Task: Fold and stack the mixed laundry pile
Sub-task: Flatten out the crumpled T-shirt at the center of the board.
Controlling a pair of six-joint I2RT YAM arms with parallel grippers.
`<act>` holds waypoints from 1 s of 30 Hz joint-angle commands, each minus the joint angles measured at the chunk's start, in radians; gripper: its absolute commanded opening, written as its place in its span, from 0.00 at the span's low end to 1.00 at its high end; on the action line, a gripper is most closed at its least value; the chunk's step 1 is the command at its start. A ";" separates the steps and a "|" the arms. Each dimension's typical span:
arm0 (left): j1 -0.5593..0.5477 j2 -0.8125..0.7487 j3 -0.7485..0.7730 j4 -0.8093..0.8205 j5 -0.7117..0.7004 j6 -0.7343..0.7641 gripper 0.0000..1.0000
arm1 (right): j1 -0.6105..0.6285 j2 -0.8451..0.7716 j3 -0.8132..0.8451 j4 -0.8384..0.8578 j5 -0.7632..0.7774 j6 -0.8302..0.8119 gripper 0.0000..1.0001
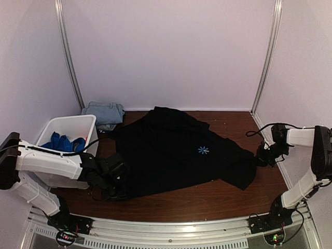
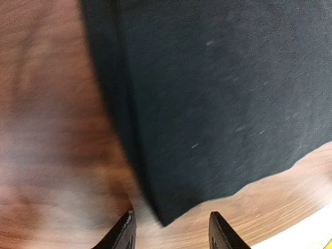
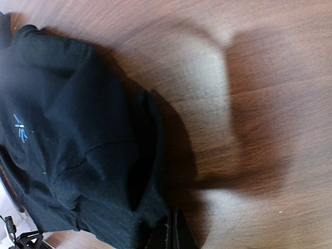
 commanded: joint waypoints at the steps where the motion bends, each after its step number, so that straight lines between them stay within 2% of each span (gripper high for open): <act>1: -0.005 0.069 0.041 0.045 -0.019 -0.020 0.47 | 0.006 -0.045 0.010 -0.013 -0.049 0.013 0.00; 6: -0.005 0.134 0.062 0.058 0.000 -0.024 0.32 | 0.006 -0.081 0.014 -0.014 -0.076 0.032 0.00; 11: -0.005 0.116 0.143 -0.021 -0.078 0.015 0.00 | 0.006 -0.152 0.015 0.016 -0.168 0.075 0.00; 16: -0.004 0.093 0.293 -0.093 -0.170 0.110 0.00 | 0.044 -0.239 0.067 0.039 -0.291 0.168 0.00; 19: 0.010 0.104 0.379 -0.152 -0.180 0.169 0.00 | 0.083 -0.295 0.112 0.070 -0.298 0.247 0.00; 22: 0.041 0.084 0.435 -0.177 -0.136 0.231 0.00 | 0.085 -0.346 0.176 0.074 -0.300 0.317 0.00; 26: 0.103 0.003 0.493 -0.098 -0.045 0.329 0.00 | 0.087 -0.393 0.280 0.065 -0.304 0.390 0.00; 30: 0.158 0.001 0.657 -0.182 -0.002 0.422 0.00 | 0.087 -0.439 0.360 0.048 -0.302 0.400 0.00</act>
